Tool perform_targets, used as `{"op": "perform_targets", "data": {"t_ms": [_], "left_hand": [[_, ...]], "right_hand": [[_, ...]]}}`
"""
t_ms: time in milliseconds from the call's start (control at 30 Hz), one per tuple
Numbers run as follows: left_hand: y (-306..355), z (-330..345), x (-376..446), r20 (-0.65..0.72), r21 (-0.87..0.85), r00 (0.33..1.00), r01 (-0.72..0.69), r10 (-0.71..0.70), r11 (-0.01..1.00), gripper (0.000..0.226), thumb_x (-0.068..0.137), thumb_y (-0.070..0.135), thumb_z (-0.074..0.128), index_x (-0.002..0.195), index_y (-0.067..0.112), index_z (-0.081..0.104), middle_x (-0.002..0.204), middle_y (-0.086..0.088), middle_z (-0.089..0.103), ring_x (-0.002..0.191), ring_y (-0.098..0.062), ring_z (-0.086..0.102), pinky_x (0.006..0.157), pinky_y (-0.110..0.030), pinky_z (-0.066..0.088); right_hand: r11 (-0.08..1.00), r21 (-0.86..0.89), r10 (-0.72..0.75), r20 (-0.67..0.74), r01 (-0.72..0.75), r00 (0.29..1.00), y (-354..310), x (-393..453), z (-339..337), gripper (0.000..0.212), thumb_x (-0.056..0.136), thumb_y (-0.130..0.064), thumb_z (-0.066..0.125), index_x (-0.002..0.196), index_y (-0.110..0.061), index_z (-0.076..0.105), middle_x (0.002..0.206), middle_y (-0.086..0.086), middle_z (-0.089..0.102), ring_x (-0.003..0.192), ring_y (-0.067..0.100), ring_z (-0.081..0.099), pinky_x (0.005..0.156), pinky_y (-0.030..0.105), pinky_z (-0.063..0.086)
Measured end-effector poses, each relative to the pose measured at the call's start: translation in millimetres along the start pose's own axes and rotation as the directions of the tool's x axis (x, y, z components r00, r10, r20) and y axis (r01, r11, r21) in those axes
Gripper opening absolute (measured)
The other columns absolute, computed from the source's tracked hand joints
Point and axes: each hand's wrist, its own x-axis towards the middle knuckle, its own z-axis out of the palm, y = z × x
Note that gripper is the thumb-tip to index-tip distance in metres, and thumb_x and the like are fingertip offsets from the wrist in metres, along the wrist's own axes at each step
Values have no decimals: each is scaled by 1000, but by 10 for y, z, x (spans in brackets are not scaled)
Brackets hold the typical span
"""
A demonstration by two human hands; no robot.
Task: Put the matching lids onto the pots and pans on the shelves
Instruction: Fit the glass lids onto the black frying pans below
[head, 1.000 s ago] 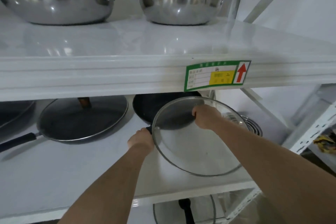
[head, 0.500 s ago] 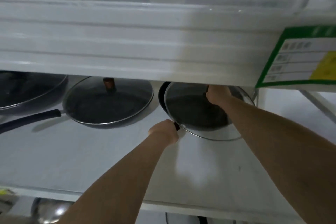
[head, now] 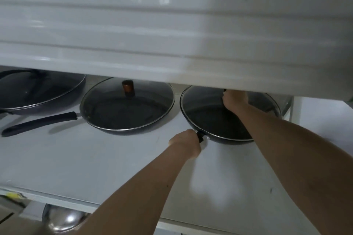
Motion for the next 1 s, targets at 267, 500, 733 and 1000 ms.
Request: {"op": "perform_targets", "data": {"t_ms": [267,500,733,1000], "left_hand": [[-32,-79,-14,49,-135,998,-18,25,991,48,93,51,43,106,8,59,101,-10,60,101,-26,59,81,-32,43],[-33,-421,78,-333,-573,927,-53,-173,818,28,99,22,34,93,7,57,75,-3,51,78,-20,49,70,-30,35],[-550,-841,-92,-546,-690,760,-170,-352,703,24,96,18,40,78,6,50,71,-7,52,64,-23,47,62,-25,29],[-1740,-1194,-590,-549,-773,714,-236,-435,588,36,97,15,36,62,12,43,57,3,41,56,-16,38,52,-29,28]], "right_hand": [[995,85,54,-49,-50,997,-97,-185,-31,31,95,-10,45,119,4,57,126,26,57,116,42,54,96,46,46],[989,145,31,-291,12,956,-546,-711,-34,23,95,-11,41,86,-3,60,88,9,61,101,31,58,86,37,44],[728,661,-19,-244,180,970,-1500,-1251,226,20,99,-17,38,102,-5,55,101,8,53,87,21,53,73,30,41],[512,857,167,-162,55,973,-2660,-2056,454,30,98,-14,39,92,3,63,91,23,65,86,34,58,66,29,32]]}}
